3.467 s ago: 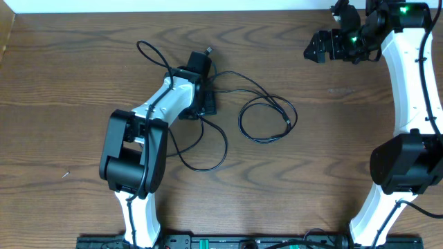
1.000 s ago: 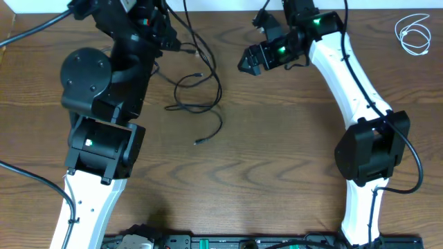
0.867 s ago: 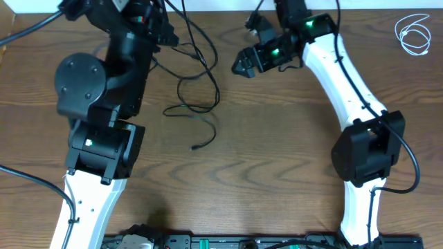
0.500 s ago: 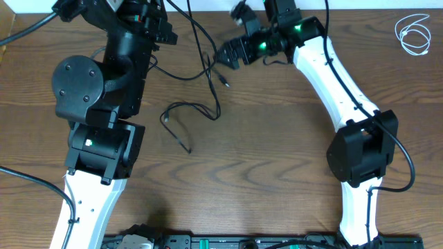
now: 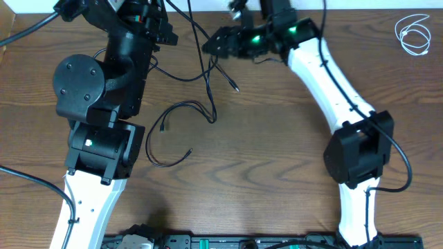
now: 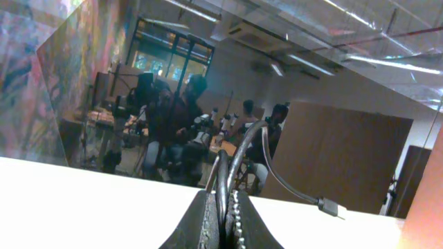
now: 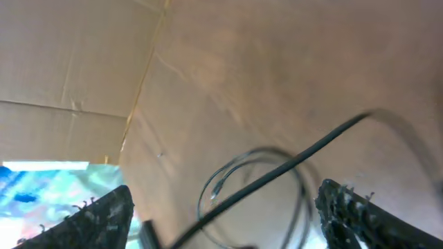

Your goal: Untangle cables

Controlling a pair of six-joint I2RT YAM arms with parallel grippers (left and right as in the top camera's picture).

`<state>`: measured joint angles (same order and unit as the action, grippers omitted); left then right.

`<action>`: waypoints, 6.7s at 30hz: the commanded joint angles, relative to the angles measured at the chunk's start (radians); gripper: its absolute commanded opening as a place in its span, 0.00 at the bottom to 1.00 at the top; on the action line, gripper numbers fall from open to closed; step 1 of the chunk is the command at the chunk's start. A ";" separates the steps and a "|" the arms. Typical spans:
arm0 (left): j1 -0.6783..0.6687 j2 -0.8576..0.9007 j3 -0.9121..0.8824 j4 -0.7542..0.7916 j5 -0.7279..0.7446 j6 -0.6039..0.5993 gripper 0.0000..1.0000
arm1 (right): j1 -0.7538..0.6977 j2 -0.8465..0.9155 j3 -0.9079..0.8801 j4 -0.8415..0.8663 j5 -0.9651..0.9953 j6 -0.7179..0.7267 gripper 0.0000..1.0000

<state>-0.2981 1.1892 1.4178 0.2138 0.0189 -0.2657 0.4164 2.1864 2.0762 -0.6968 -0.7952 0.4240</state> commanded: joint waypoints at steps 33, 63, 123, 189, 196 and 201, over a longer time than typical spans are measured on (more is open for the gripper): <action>0.484 -0.017 0.009 0.154 -0.306 0.139 0.07 | -0.519 0.090 -0.012 -0.449 0.744 -0.207 0.01; 0.468 0.102 0.008 -0.316 0.028 0.134 0.07 | -0.562 -0.344 0.278 -0.370 0.227 -0.394 0.01; -0.190 0.816 0.005 0.204 0.734 -0.569 0.88 | -0.320 -0.320 0.277 -0.380 0.034 -0.206 0.01; -0.150 0.841 0.006 0.222 1.130 -0.165 0.54 | -0.337 -0.310 0.277 -0.505 0.212 -0.276 0.01; -0.189 0.841 0.006 0.301 1.137 -0.204 0.55 | -0.337 -0.310 0.277 -0.505 0.208 -0.276 0.01; -0.233 0.841 0.006 0.336 1.116 -0.204 0.55 | -0.336 -0.309 0.277 -0.505 0.193 -0.276 0.01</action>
<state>-0.5041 2.0499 1.4143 0.5232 1.1278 -0.4549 0.0742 1.8866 2.3417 -1.2011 -0.5735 0.1669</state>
